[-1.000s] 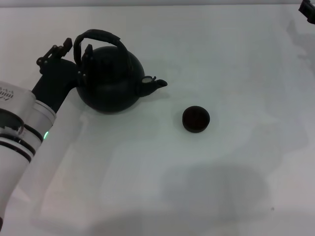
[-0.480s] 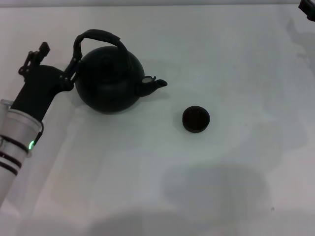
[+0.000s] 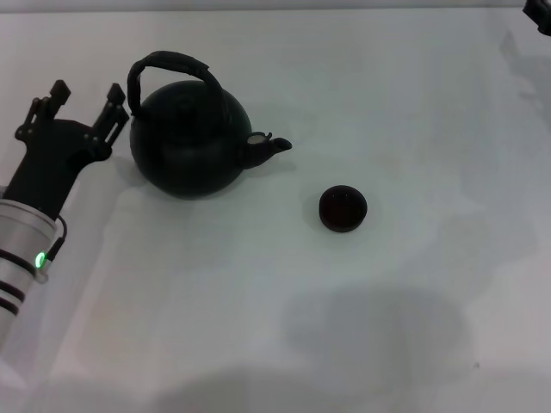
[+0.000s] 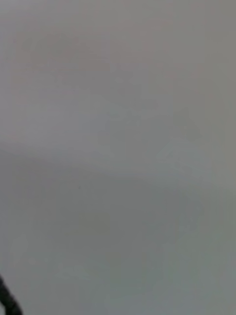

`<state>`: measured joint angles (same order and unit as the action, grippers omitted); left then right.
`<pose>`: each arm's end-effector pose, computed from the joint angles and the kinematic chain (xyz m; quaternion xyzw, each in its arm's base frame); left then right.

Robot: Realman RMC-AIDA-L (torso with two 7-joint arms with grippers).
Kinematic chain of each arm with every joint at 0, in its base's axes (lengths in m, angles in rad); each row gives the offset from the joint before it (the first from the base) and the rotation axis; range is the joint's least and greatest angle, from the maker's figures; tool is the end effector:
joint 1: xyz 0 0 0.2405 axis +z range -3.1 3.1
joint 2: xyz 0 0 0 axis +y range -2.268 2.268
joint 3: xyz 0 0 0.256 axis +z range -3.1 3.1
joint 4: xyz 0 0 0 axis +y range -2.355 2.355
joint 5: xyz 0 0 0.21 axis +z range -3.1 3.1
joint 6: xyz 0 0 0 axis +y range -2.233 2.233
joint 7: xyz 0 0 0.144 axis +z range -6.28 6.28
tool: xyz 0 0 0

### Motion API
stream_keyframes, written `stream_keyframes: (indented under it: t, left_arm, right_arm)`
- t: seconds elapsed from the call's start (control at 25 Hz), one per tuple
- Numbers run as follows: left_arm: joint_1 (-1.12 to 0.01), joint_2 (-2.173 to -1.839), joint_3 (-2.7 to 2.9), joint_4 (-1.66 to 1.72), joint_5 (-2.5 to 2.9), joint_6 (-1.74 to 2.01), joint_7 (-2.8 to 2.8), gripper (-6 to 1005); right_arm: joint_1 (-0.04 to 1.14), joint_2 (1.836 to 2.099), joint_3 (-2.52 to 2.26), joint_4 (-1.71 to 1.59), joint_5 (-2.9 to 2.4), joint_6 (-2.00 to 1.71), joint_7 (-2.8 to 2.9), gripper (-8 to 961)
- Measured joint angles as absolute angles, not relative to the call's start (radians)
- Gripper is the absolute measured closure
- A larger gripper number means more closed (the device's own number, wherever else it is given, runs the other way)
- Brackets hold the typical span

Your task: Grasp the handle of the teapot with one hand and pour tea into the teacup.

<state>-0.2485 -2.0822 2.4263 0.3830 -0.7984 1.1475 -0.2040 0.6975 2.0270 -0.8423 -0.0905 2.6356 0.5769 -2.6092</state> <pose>-0.3139 0.2784 -0.0586 -0.7114 -0.2950 -0.3500 0.5333 0.3476 0.4201 0.0186 -0.6411 0.4328 0.2247 0.5926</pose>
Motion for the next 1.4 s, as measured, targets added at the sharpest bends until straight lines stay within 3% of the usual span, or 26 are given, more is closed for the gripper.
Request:
stream_keyframes:
  t: [0.32, 1.4]
  left_arm:
    - [-0.257, -2.082, 2.383, 0.342, -0.839, 1.183, -0.234, 221]
    - [-0.453, -2.077, 2.379, 0.153, -1.232, 1.106, -0.284, 224]
  right_arm:
    - [0.692, 2.026, -0.841, -0.091, 2.635, 0.577, -2.609, 118]
    - [0.687, 2.028, -0.825, -0.014, 2.635, 0.793, -2.678, 118]
